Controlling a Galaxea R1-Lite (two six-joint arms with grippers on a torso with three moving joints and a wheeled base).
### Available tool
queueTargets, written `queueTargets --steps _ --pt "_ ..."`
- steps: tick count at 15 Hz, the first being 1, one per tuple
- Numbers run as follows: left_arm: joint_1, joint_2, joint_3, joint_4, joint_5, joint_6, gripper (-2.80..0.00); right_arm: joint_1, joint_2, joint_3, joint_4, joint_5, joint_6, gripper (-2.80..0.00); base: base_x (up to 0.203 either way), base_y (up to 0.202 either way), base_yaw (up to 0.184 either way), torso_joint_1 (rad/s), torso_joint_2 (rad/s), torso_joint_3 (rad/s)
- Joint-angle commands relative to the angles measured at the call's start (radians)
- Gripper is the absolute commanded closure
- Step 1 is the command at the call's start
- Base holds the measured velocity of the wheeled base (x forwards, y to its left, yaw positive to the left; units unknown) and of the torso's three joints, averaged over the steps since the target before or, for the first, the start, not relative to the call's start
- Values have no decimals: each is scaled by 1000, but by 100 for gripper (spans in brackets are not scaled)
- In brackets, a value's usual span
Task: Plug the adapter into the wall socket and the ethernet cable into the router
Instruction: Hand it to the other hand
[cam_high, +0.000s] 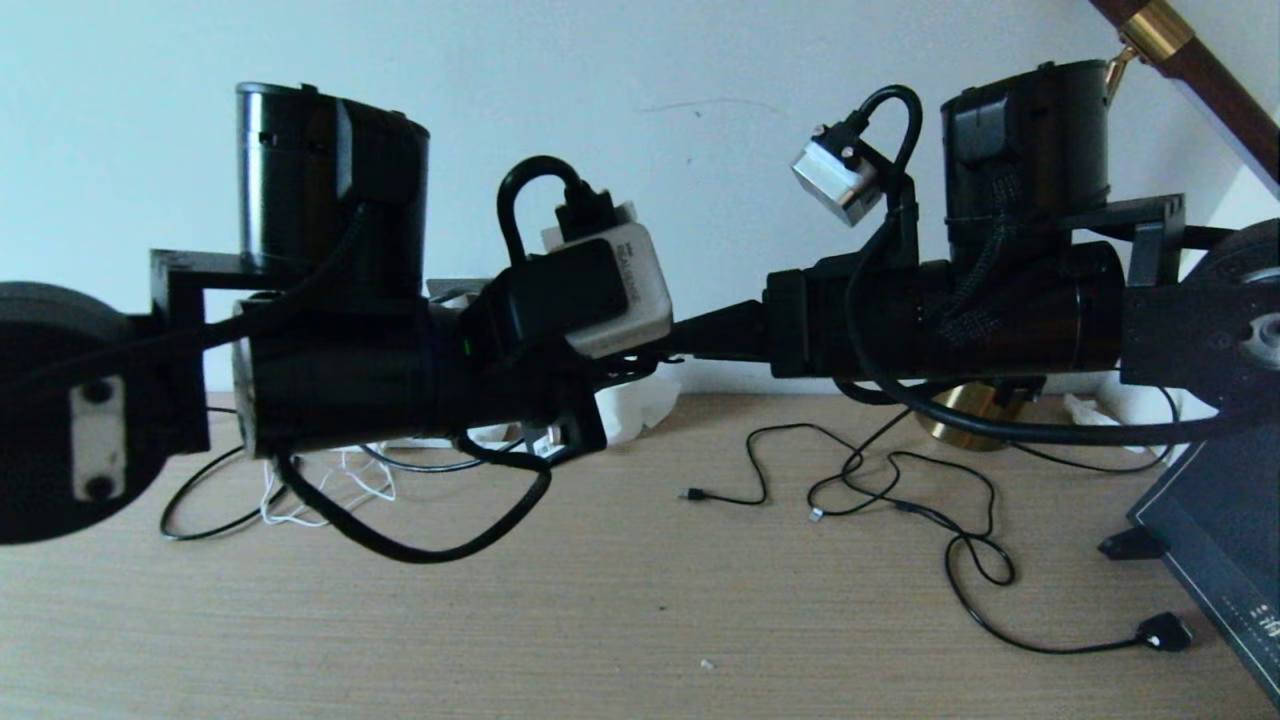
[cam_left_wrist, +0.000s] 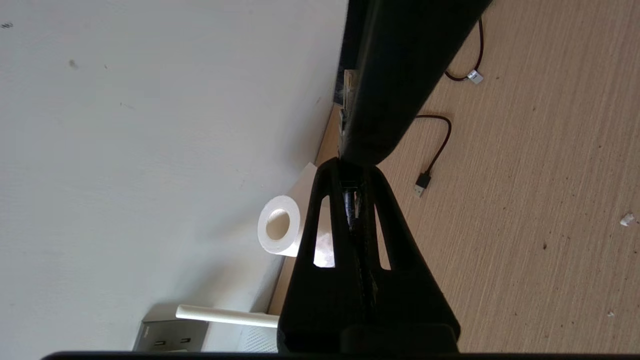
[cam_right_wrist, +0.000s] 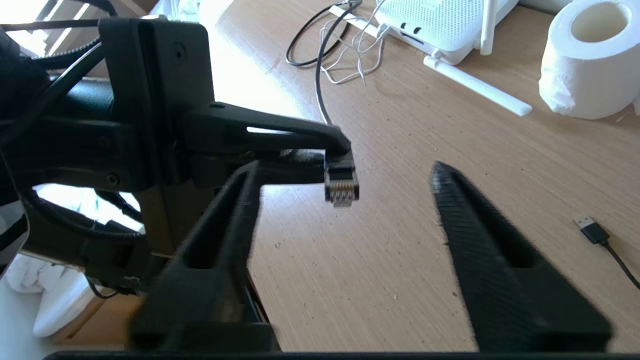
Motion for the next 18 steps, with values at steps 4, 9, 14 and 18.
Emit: queueTargets --steps 4,9,14,18 --pt "-2 -1 10 -14 0 5 0 0 -2 -3 -2 2 2 0 0 0 0 0 0 0" --pt "-10 -1 12 -14 0 5 0 0 2 -6 -2 3 5 0 0 0 0 0 0 0" --pt "-11 0 19 -23 0 2 0 0 5 -4 0 2 9 0 0 0 0 0 0 0" --pt "-11 3 17 -40 3 0 -280 0 6 -4 0 2 12 0 0 0 0 0 0 0"
